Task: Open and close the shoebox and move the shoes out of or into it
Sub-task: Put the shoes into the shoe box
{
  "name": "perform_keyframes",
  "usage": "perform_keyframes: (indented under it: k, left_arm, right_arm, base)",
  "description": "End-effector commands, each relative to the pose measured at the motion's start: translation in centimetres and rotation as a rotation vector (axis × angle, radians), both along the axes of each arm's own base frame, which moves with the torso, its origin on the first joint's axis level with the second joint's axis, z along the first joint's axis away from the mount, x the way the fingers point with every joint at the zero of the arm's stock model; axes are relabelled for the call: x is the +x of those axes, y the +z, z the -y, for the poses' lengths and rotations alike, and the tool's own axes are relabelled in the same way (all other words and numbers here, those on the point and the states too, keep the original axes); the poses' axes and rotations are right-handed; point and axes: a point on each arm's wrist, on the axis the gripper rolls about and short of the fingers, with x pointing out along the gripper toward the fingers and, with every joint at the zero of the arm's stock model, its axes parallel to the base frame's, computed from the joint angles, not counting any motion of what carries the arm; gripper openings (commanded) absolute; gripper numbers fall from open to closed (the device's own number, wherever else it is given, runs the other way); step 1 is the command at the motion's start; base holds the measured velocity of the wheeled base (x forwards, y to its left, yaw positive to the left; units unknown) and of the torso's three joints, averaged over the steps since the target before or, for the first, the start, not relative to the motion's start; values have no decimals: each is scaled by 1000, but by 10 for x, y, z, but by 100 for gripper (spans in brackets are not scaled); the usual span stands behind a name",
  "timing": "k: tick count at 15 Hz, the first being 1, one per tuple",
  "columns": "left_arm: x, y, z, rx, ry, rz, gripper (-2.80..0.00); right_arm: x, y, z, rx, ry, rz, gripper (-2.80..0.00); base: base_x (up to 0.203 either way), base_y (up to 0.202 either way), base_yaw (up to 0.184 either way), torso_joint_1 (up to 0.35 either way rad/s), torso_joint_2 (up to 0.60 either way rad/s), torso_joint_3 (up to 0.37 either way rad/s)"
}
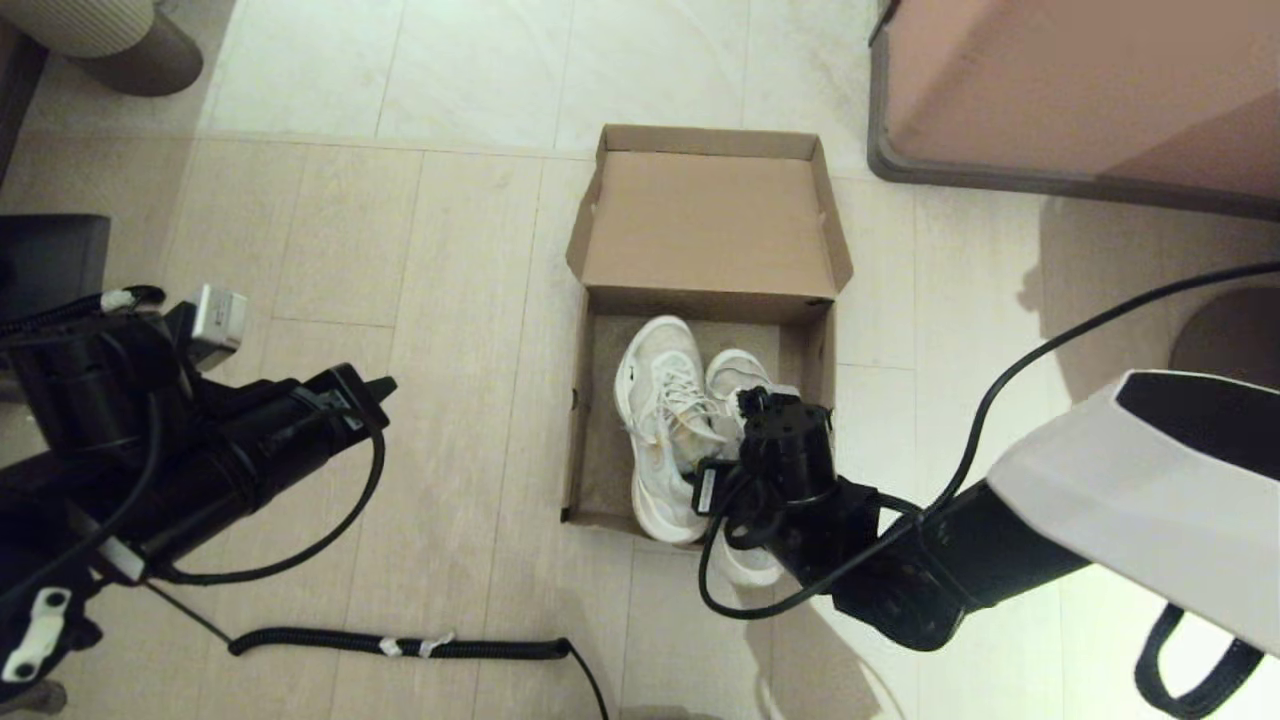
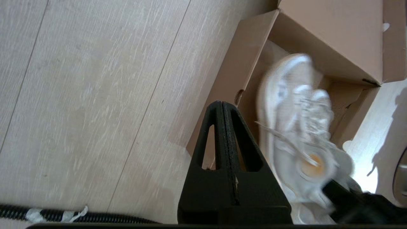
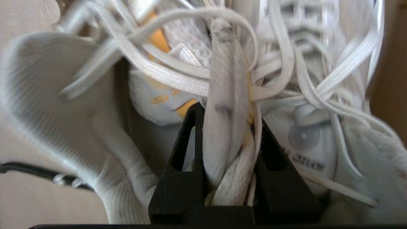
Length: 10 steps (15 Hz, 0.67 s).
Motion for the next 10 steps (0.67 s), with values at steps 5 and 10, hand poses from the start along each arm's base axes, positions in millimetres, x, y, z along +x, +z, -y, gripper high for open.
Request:
perform_keyframes:
  k: [5, 10]
  left_arm:
    - [-9, -2, -2, -1, 1, -3, -280]
    - [-10, 0, -3, -3, 2, 5, -280]
  right_arm:
    - [25, -46, -4, -17, -24, 1, -280]
    - [35, -36, -2, -4, -40, 38, -280]
  base:
    - [0, 0, 0, 0, 0, 0]
    - [0, 0, 0, 0, 0, 0]
